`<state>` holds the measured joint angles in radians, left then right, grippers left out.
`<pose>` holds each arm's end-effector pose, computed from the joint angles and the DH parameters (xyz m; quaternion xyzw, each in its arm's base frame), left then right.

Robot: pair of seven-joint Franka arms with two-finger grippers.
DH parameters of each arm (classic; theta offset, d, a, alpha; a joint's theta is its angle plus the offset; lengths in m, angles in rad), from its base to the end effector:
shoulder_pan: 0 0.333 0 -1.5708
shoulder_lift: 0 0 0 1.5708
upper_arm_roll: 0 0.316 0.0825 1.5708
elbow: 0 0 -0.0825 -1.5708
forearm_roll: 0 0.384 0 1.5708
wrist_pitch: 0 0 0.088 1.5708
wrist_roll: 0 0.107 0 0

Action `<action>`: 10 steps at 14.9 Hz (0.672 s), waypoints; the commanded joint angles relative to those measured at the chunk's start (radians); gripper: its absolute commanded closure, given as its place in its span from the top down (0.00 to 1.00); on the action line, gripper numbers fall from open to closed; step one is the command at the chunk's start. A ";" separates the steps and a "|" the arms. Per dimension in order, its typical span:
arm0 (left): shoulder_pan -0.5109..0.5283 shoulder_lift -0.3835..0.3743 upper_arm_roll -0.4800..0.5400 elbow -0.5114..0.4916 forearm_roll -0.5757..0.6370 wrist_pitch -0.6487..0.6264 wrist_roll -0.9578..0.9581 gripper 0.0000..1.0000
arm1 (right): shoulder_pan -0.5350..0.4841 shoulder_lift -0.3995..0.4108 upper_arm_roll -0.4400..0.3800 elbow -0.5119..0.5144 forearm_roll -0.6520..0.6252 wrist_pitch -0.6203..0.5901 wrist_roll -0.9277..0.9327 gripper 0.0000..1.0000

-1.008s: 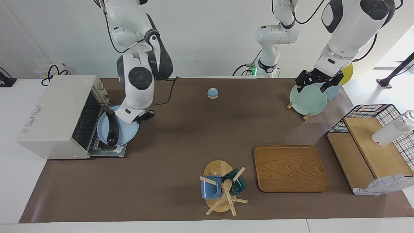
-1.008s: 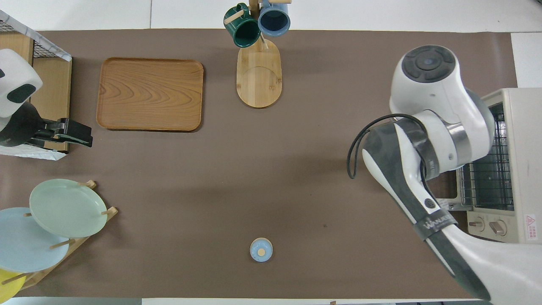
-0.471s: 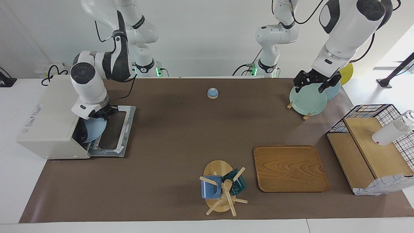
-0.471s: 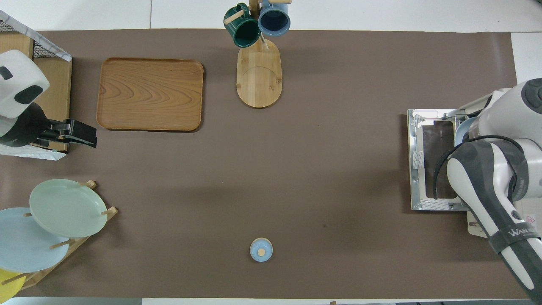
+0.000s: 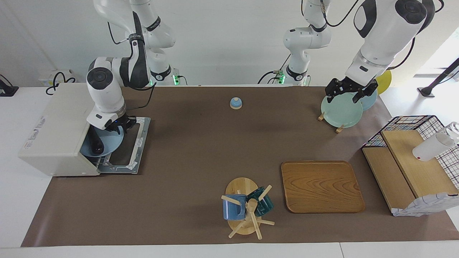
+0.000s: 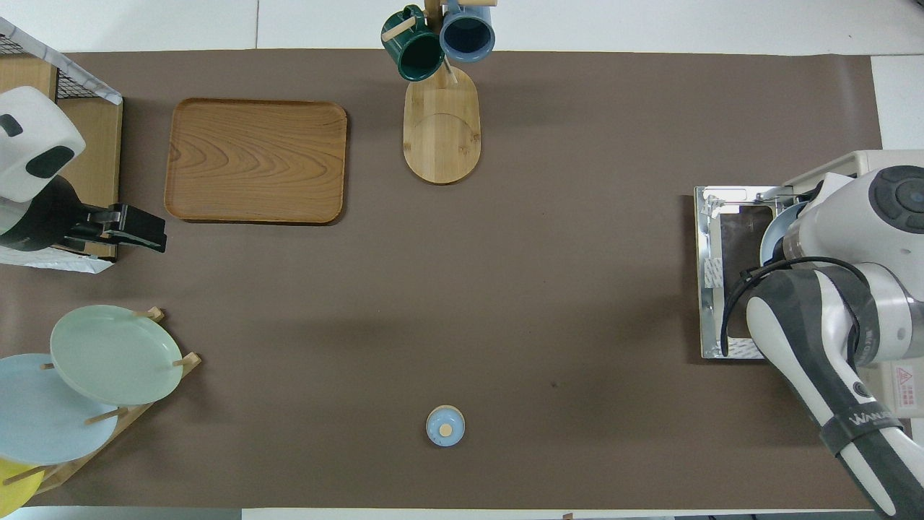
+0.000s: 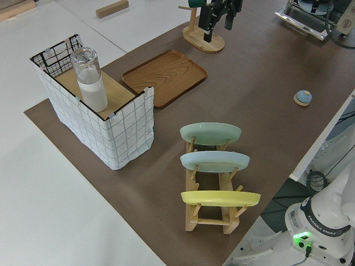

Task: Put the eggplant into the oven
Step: 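Open the right gripper inside the oven and withdraw it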

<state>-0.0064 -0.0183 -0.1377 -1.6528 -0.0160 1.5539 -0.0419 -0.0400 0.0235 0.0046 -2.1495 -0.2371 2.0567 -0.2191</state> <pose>0.5383 -0.0805 0.5945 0.9979 -0.0508 -0.0408 0.0030 0.5281 -0.0313 0.3822 0.9815 0.1519 -0.0701 0.0930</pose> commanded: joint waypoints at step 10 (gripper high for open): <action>0.025 -0.019 -0.003 -0.021 -0.016 0.017 0.004 1.00 | 0.123 0.163 0.005 -0.018 0.070 0.259 0.178 0.00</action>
<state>0.0080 -0.0183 -0.1348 -1.6528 -0.0204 1.5540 -0.0430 0.0972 0.1467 0.0072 -2.1680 -0.1770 2.2748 -0.0552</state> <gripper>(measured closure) 0.000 0.991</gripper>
